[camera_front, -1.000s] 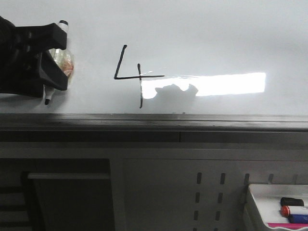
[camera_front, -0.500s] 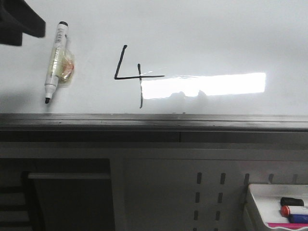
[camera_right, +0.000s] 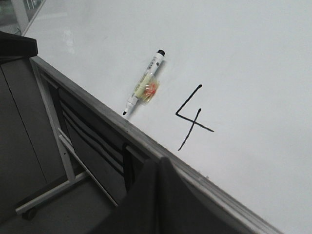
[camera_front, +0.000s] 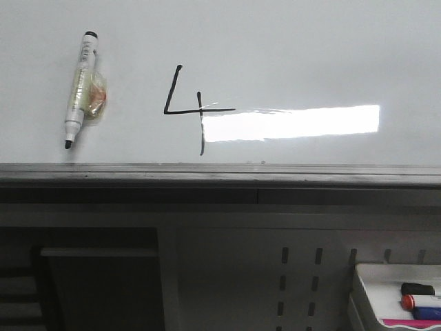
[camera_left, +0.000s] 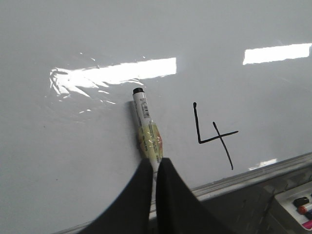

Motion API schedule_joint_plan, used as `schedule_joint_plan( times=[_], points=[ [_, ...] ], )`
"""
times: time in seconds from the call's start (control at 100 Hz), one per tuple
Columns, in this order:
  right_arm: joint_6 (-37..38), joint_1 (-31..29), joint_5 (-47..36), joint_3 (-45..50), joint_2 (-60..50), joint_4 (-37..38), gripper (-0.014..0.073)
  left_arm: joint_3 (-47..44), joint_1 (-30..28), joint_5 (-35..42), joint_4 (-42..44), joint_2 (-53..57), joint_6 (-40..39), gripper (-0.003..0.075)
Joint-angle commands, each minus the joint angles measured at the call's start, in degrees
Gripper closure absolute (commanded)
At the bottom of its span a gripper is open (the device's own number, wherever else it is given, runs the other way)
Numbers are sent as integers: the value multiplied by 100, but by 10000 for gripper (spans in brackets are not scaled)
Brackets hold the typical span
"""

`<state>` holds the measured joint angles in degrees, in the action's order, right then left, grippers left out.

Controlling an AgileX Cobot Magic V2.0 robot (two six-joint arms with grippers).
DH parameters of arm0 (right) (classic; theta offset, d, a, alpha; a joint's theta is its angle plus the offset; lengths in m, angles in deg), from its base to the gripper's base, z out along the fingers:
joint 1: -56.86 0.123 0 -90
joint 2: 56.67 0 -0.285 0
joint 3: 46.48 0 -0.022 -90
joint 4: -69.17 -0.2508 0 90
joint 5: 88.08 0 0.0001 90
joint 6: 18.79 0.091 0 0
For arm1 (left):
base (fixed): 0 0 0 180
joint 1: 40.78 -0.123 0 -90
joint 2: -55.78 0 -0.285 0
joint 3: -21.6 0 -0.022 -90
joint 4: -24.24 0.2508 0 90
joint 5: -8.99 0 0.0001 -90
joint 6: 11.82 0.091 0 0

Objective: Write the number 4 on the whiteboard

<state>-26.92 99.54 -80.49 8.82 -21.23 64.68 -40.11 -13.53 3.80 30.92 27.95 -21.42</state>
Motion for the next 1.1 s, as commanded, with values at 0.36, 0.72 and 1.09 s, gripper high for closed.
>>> schedule_joint_plan(
  times=[0.36, 0.72, 1.09],
  points=[
    [-44, -35, -528, 959, -1788, 47, 658, -405, -11, 435, 185, 863, 8, 741],
    [-44, -35, -528, 959, -1788, 47, 658, -420, -11, 445, 185, 863, 8, 741],
    [-44, -35, -528, 959, -1788, 47, 658, -602, -1083, -381, -304, 1351, 418, 741]
  ],
)
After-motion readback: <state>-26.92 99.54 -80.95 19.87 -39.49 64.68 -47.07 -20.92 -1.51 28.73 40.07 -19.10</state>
